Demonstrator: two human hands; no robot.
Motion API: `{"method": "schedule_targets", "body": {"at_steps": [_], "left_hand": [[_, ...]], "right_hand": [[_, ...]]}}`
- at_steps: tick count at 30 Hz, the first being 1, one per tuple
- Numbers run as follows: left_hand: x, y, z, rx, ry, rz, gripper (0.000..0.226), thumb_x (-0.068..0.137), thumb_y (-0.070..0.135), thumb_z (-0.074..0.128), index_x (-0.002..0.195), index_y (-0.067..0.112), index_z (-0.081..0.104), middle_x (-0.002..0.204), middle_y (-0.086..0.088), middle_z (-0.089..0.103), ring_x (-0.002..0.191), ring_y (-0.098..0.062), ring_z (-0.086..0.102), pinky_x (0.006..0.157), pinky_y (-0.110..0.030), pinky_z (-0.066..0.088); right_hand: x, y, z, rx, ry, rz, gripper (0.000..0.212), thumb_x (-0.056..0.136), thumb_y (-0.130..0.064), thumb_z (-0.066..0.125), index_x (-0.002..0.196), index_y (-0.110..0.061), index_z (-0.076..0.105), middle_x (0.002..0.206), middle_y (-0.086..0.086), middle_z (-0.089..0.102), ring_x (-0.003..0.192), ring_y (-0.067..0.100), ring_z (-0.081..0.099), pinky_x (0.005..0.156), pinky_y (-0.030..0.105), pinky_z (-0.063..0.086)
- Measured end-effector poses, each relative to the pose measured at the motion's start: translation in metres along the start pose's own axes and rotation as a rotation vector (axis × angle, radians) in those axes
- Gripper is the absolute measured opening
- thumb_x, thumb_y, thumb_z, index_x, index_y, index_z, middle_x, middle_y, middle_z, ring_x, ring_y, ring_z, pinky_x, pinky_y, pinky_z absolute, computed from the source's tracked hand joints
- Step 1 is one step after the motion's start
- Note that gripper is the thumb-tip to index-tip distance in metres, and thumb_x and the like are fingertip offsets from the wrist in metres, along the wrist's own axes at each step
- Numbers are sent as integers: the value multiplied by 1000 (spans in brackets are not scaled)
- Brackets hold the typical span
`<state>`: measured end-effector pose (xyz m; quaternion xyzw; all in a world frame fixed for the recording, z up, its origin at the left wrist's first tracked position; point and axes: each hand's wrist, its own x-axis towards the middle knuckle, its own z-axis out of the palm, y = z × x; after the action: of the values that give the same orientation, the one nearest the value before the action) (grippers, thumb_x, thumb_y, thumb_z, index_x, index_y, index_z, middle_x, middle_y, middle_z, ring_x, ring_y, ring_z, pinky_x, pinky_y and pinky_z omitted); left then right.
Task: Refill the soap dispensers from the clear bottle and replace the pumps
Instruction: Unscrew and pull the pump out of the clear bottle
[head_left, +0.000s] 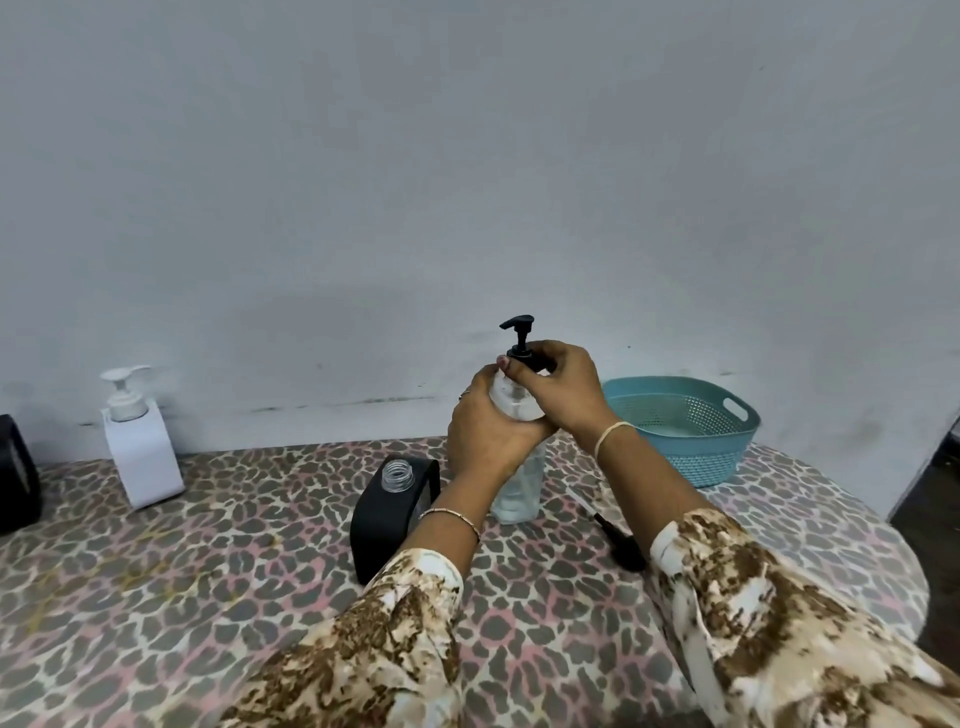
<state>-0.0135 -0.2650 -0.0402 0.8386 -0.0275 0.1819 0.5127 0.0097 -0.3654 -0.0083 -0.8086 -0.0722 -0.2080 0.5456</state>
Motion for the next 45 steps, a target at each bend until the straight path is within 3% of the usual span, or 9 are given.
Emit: {"method": "schedule_targets", "body": {"at_steps": [11, 16, 20, 24, 26, 29, 35, 40, 45], "left_hand": [[-2, -1, 2, 15, -48, -13, 92, 57, 53, 82, 136, 34, 39, 124, 7, 61, 109, -18, 61, 86, -39, 54], [1, -3, 0, -32, -86, -35, 95, 58, 51, 85, 139, 35, 38, 130, 9, 58, 114, -17, 59, 89, -37, 53], [2, -4, -1, -59, -86, -29, 93, 56, 49, 87, 136, 33, 42, 126, 9, 60, 112, -17, 60, 88, -35, 53], [4, -5, 0, -38, -88, -42, 96, 54, 51, 87, 136, 31, 42, 125, 6, 61, 111, -19, 60, 89, -39, 53], [4, -5, 0, -48, -90, -51, 95, 54, 51, 87, 136, 31, 42, 124, 6, 61, 111, -19, 60, 88, -37, 53], [4, -5, 0, -67, -91, -62, 96, 54, 50, 87, 136, 32, 41, 124, 7, 61, 111, -18, 60, 89, -38, 53], [3, -3, 1, -79, -91, -88, 97, 53, 49, 86, 136, 32, 40, 124, 5, 62, 110, -19, 61, 89, -41, 53], [2, -2, 1, -72, -103, -97, 85, 58, 44, 86, 130, 33, 42, 110, 12, 62, 102, -15, 62, 87, -39, 54], [2, -1, 1, -74, -107, -86, 89, 58, 43, 87, 133, 31, 41, 117, 8, 63, 106, -18, 62, 89, -39, 53]], "right_hand": [[4, -7, -14, 140, -11, 78, 31, 75, -7, 74, 101, -14, 58, 84, -2, 66, 81, 10, 64, 80, 29, 52], [5, -8, -8, -101, 68, 84, 44, 63, -42, 85, 85, -20, 55, 80, -10, 58, 72, 7, 55, 70, 30, 47], [4, -10, -8, -48, 97, 111, 32, 63, -30, 86, 81, -18, 62, 78, -5, 65, 71, 9, 60, 68, 27, 50], [1, -15, -10, 86, -34, 129, 19, 72, -9, 73, 90, -13, 71, 88, 2, 73, 84, 16, 68, 88, 39, 55], [1, -16, -9, 70, -44, 132, 26, 69, -21, 77, 93, -18, 69, 90, -3, 72, 89, 16, 67, 93, 43, 51], [3, -16, -6, -123, 70, 136, 42, 58, -52, 82, 83, -30, 56, 83, -14, 62, 85, 10, 61, 91, 41, 43], [0, -22, -3, -15, 13, 128, 26, 67, -20, 75, 92, -17, 66, 85, -9, 68, 83, 8, 64, 91, 39, 48], [1, -16, -4, -197, 79, 126, 55, 55, -56, 78, 95, -27, 53, 89, -16, 60, 89, 10, 59, 93, 41, 39], [-1, -16, -4, -153, 109, 133, 35, 64, -37, 78, 91, -24, 61, 82, -16, 63, 83, 8, 60, 93, 39, 40]]}}
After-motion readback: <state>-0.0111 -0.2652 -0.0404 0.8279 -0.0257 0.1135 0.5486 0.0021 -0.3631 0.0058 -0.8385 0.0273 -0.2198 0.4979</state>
